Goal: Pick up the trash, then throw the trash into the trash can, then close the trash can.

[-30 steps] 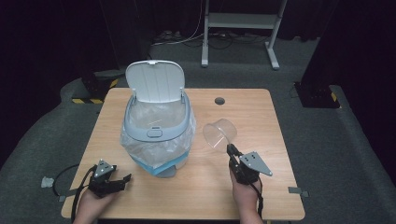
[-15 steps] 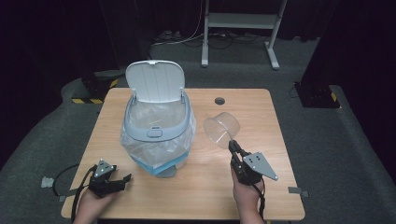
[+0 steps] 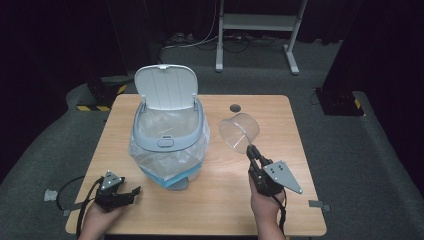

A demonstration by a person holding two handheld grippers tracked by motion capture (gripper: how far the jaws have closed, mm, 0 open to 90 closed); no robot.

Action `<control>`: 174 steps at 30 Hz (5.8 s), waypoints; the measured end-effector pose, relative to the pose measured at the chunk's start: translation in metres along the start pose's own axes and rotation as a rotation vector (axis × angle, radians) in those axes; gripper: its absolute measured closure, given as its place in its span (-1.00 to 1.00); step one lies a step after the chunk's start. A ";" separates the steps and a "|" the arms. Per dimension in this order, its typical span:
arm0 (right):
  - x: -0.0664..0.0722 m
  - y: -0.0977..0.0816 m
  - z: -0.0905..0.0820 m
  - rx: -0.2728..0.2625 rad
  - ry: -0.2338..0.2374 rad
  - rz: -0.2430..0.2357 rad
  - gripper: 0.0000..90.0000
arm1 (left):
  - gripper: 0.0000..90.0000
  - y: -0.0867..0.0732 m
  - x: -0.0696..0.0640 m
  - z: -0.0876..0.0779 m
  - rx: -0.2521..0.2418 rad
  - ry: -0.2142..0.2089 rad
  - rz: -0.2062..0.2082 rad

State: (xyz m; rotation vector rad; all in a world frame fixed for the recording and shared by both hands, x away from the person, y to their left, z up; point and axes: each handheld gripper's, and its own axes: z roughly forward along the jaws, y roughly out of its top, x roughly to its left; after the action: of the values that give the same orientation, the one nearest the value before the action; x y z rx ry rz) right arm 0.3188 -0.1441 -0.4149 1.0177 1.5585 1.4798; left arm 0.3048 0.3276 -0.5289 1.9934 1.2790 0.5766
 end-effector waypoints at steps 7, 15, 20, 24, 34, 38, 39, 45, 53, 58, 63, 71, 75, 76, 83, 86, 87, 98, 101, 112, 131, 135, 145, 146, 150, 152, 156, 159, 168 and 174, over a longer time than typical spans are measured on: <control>0.006 0.026 0.002 -0.038 0.025 -0.021 0.85 | -0.47 0.000 0.000 0.000 0.000 0.000 0.000; 0.016 0.057 0.005 -0.091 0.049 -0.042 0.85 | -0.47 0.000 0.000 0.000 0.000 0.000 0.000; 0.023 0.072 0.008 -0.114 0.064 -0.055 0.85 | -0.47 0.000 0.000 0.000 0.000 0.000 0.000; 0.029 0.082 0.010 -0.130 0.078 -0.068 0.85 | -0.47 0.000 0.000 0.000 0.000 0.000 0.000; 0.047 0.096 0.019 -0.146 0.123 -0.082 0.85 | -0.47 0.000 0.000 0.000 0.000 0.000 0.000; 0.056 0.098 0.024 -0.148 0.144 -0.087 0.85 | -0.47 0.000 0.000 0.000 0.000 -0.001 0.000; 0.058 0.099 0.025 -0.148 0.150 -0.090 0.85 | -0.47 0.000 0.000 0.000 0.000 0.000 0.000; 0.071 0.101 0.033 -0.152 0.180 -0.099 0.85 | -0.47 0.000 0.000 0.000 0.000 0.000 0.000; 0.088 0.098 0.045 -0.137 0.220 -0.104 0.85 | -0.47 0.000 0.000 0.000 0.001 -0.001 0.002; 0.099 0.093 0.052 -0.125 0.243 -0.108 0.85 | -0.47 0.000 0.000 0.000 0.000 -0.002 0.002; 0.106 0.087 0.057 -0.097 0.262 -0.113 0.85 | -0.47 0.000 0.000 0.000 0.000 -0.003 0.003; 0.109 0.082 0.068 -0.051 0.286 -0.084 0.58 | -0.47 0.000 0.000 0.000 0.000 -0.004 0.003; 0.108 0.080 0.069 -0.041 0.272 -0.069 0.55 | -0.47 0.000 0.000 0.000 0.000 -0.005 0.005; 0.107 0.081 0.069 -0.045 0.270 -0.074 0.55 | -0.47 0.000 0.000 0.000 0.000 -0.005 0.005; 0.104 0.080 0.062 -0.051 0.259 -0.075 0.55 | -0.47 0.000 0.000 0.000 0.000 -0.005 0.005; 0.100 0.077 0.058 -0.051 0.249 -0.079 0.54 | -0.47 0.000 0.000 0.000 0.001 -0.005 0.005; 0.098 0.076 0.057 -0.049 0.242 -0.077 0.53 | -0.46 0.000 0.000 0.000 0.000 -0.006 0.005; 0.064 0.039 0.040 0.031 0.155 -0.087 0.47 | -0.26 -0.001 0.000 -0.002 -0.011 -0.008 0.002; 0.056 0.025 0.038 0.065 0.129 -0.104 0.44 | -0.19 -0.001 0.001 -0.002 -0.018 -0.009 -0.010; 0.047 -0.025 0.067 0.221 0.123 -0.128 0.59 | 0.44 0.032 0.008 -0.010 -0.063 0.034 -0.018; 0.070 -0.027 0.131 0.271 0.153 -0.099 0.93 | 1.00 0.123 -0.006 0.025 -0.255 0.041 -0.023; 0.069 -0.028 0.126 0.263 0.145 -0.116 1.00 | 1.00 0.120 -0.016 0.022 -0.256 0.044 0.020; 0.060 -0.032 0.092 0.240 0.114 -0.101 1.00 | 1.00 0.104 -0.047 0.010 -0.296 0.021 0.062; 0.060 -0.033 0.088 0.236 0.116 -0.098 1.00 | 1.00 0.103 -0.049 0.009 -0.300 0.019 0.064; 0.055 -0.033 0.077 0.240 0.112 -0.090 0.78 | 1.00 0.102 -0.051 0.007 -0.298 0.007 0.068; 0.049 -0.030 0.073 0.230 0.122 -0.080 0.68 | 0.99 0.101 -0.049 0.004 -0.306 0.049 0.082; 0.042 -0.019 0.058 0.200 0.092 -0.115 0.62 | 0.99 0.101 -0.037 -0.006 -0.337 0.069 0.030; 0.037 -0.011 0.051 0.180 0.078 -0.122 0.60 | 0.93 0.105 -0.033 -0.016 -0.362 0.054 0.004; 0.031 0.015 0.044 0.125 0.066 -0.103 0.56 | 0.76 0.127 -0.022 -0.044 -0.430 0.043 -0.029; 0.028 0.040 0.059 0.102 0.066 -0.095 0.56 | 0.62 0.160 -0.013 -0.053 -0.471 0.053 -0.038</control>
State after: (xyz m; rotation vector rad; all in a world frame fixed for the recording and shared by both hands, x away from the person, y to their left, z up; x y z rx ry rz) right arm 0.3635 -0.0939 -0.3786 0.9468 1.7203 1.3940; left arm 0.3605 0.2881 -0.3741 1.5694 1.0859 0.8310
